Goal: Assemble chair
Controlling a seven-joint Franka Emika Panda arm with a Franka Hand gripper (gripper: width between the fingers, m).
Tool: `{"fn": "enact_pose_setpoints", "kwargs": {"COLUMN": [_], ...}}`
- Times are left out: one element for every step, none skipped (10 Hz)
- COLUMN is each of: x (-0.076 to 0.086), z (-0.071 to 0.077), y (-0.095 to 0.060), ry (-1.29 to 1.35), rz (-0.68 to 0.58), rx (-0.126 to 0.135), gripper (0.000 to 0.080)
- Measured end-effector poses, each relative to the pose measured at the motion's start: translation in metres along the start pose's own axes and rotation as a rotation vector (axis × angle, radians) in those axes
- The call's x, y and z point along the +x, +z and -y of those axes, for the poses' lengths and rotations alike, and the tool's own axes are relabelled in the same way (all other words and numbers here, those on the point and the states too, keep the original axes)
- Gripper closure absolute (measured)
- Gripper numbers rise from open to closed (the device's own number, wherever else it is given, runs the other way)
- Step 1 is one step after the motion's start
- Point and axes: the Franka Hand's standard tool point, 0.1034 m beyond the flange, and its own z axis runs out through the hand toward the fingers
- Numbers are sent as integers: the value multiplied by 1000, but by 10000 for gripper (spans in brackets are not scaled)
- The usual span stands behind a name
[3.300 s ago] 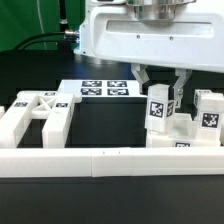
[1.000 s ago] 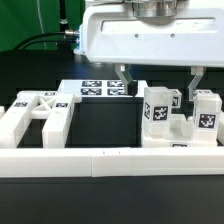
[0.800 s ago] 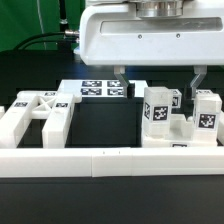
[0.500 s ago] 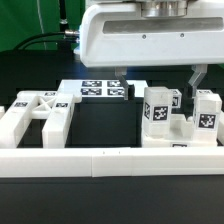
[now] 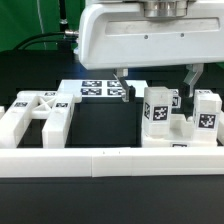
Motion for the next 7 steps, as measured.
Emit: {"fn": "enact_pose_setpoints", "kwargs": {"x": [0, 0, 0, 0, 0, 1, 2], "z": [0, 0, 0, 0, 0, 0, 0], "y": [0, 0, 0, 0, 0, 0, 0], "ry": [0, 0, 0, 25, 31, 196, 299], "rz": [0, 0, 0, 0, 0, -2, -2], "rx": [0, 0, 0, 0, 1, 10, 12], "gripper": [315, 500, 515, 515, 515, 515, 515]}}
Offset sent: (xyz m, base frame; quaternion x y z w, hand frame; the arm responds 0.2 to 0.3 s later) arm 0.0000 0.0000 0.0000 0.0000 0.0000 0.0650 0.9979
